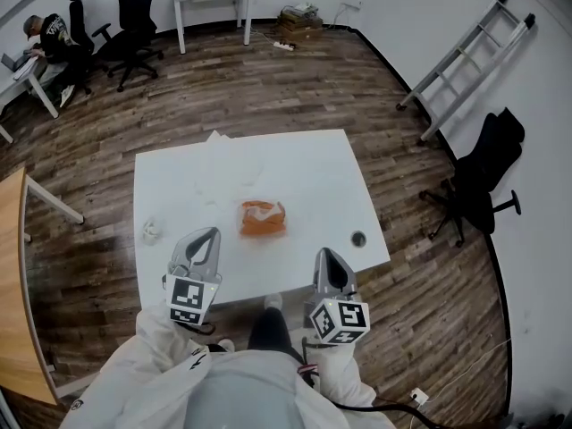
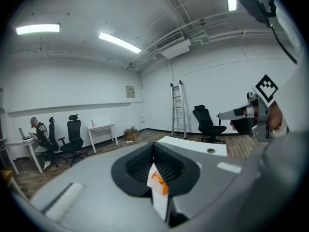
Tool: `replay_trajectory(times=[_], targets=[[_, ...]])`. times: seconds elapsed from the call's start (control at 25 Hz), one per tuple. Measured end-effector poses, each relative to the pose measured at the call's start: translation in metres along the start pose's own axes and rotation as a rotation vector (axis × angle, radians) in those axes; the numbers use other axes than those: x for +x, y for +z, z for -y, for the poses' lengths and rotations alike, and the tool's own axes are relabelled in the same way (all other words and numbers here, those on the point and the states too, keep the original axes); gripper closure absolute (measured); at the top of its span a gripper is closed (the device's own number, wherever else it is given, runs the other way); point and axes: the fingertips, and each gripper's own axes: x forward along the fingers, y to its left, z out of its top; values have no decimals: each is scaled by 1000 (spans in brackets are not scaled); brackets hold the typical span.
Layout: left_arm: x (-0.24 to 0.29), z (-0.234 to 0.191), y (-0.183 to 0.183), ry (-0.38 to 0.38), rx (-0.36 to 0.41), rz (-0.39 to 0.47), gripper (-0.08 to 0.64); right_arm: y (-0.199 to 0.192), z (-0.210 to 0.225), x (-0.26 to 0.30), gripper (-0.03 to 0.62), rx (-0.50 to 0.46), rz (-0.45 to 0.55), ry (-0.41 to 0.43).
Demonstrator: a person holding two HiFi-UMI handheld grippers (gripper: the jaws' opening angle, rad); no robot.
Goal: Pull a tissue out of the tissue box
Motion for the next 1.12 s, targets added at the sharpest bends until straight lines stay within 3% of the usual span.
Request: replay_trajectory(times=[0.56,1.12], targets=[[50,-5,8,77,-6,-59,560,10,36,58,591,21,-54,88],[74,-19,11,206,-31,-88,560,21,42,114,591,2,-93,238]])
